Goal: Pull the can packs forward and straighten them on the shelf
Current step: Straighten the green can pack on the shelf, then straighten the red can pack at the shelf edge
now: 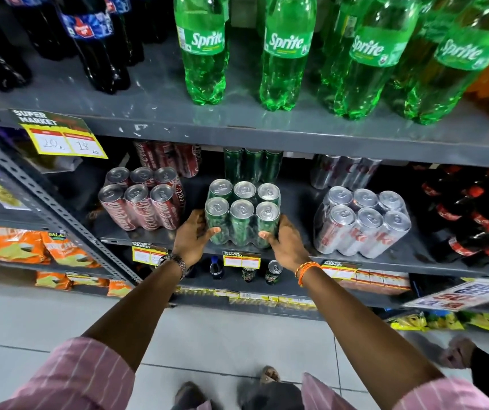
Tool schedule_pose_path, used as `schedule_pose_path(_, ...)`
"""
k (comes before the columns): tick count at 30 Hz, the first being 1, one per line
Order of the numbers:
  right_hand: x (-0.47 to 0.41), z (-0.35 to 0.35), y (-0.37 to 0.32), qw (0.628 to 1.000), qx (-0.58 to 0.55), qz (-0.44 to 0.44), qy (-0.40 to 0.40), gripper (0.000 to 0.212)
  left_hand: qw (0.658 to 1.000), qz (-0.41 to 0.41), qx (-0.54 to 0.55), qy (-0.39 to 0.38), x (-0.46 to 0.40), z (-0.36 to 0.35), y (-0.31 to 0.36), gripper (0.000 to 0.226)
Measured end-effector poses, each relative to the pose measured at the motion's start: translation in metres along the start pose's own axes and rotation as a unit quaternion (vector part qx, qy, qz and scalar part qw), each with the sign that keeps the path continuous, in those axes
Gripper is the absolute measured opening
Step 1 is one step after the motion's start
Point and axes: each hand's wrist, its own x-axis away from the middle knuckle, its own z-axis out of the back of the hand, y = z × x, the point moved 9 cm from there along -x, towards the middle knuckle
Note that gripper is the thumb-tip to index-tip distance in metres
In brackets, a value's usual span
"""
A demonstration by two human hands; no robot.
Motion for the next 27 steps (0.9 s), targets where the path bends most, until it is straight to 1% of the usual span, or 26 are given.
schedule_pose_path(2, 0.001, -0.001, 0.002, 1.0, -0.001, -0.017, 0.001, 0.047, 1.0, 0.002, 0.0, -0.001, 0.0, 0.001, 0.0, 0.058)
schedule_pose_path(4, 0.004, -0.002, 0.002, 0.999, -0.001, -0.043, 0.006, 0.046, 0.999, 0.003, 0.033, -0.027, 0.003, 0.0, 0.002, 0.063)
schedule_pose_path(6, 0.011, -0.001, -0.002, 0.997, -0.017, -0.065, 0.045, 0.046, 0.997, -0.003, 0.049, -0.066, 0.01, -0.002, 0.007, 0.073)
schedule_pose_path(7, 0.018, 0.001, -0.008, 0.994, -0.023, -0.066, 0.089, 0.049, 0.997, -0.015, 0.028, -0.07, 0.014, 0.003, 0.008, 0.076)
schedule_pose_path(8, 0.027, 0.005, -0.017, 0.986, -0.024, -0.06, 0.152, 0.054, 0.998, -0.031, 0.0, -0.061, 0.019, 0.013, 0.007, 0.074)
schedule_pose_path(9, 0.04, 0.009, -0.03, 0.973, -0.024, -0.045, 0.224, 0.057, 0.998, -0.048, -0.019, -0.04, 0.023, 0.028, 0.006, 0.066)
schedule_pose_path(10, 0.054, 0.012, -0.047, 0.956, -0.027, -0.014, 0.293, 0.057, 0.998, -0.06, -0.018, -0.01, 0.029, 0.047, 0.004, 0.054)
schedule_pose_path(11, 0.066, 0.009, -0.068, 0.937, -0.035, 0.03, 0.345, 0.054, 0.998, -0.065, 0.002, 0.022, 0.034, 0.07, -0.001, 0.042)
schedule_pose_path(12, 0.073, 0.002, -0.09, 0.922, -0.046, 0.082, 0.375, 0.049, 0.996, -0.067, 0.026, 0.062, 0.039, 0.095, -0.008, 0.033)
schedule_pose_path(13, 0.076, -0.009, -0.114, 0.913, -0.057, 0.136, 0.38, 0.041, 0.99, -0.067, 0.045, 0.111, 0.044, 0.121, -0.017, 0.03)
schedule_pose_path(14, 0.075, -0.024, -0.138, 0.909, -0.069, 0.182, 0.368, 0.033, 0.985, -0.06, 0.041, 0.159, 0.047, 0.147, -0.028, 0.034)
schedule_pose_path(15, 0.068, -0.04, -0.158, 0.913, -0.087, 0.209, 0.34, 0.027, 0.981, -0.039, 0.021, 0.19, 0.046, 0.166, -0.039, 0.043)
schedule_pose_path(16, 0.056, -0.059, -0.174, 0.924, -0.11, 0.212, 0.298, 0.024, 0.981, 0.003, -0.017, 0.191, 0.042, 0.182, -0.053, 0.057)
schedule_pose_path(17, 0.041, -0.081, -0.185, 0.941, -0.13, 0.192, 0.248, 0.026, 0.983, 0.051, -0.052, 0.167, 0.035, 0.191, -0.068, 0.07)
schedule_pose_path(18, 0.024, -0.103, -0.191, 0.959, -0.14, 0.155, 0.194, 0.032, 0.986, 0.085, -0.075, 0.126, 0.026, 0.195, -0.08, 0.078)
schedule_pose_path(19, 0.008, -0.125, -0.192, 0.974, -0.141, 0.106, 0.143, 0.039, 0.988, 0.097, -0.091, 0.081, 0.018, 0.196, -0.088, 0.08)
schedule_pose_path(20, -0.007, -0.142, -0.188, 0.983, -0.143, 0.054, 0.099, 0.043, 0.99, 0.09, -0.105, 0.04, 0.01, 0.193, -0.091, 0.078)
schedule_pose_path(21, -0.018, -0.155, -0.183, 0.987, -0.143, 0.008, 0.068, 0.045, 0.991, 0.073, -0.108, 0.005, 0.002, 0.19, -0.09, 0.07)
schedule_pose_path(22, -0.028, -0.163, -0.178, 0.99, -0.131, -0.025, 0.05, 0.045, 0.993, 0.056, -0.099, -0.018, -0.006, 0.188, -0.089, 0.057)
schedule_pose_path(23, -0.035, -0.166, -0.174, 0.992, -0.109, -0.039, 0.04, 0.044, 0.995, 0.038, -0.085, -0.025, -0.012, 0.186, -0.086, 0.046)
schedule_pose_path(24, -0.04, -0.17, -0.172, 0.995, -0.089, -0.039, 0.026, 0.044, 0.996, 0.032, -0.075, -0.025, -0.017, 0.185, -0.086, 0.041)
schedule_pose_path(27, -0.046, -0.181, -0.169, 0.996, -0.081, -0.04, -0.012, 0.05, 0.997, 0.081, -0.011, 0.004, -0.024, 0.189, -0.099, 0.042)
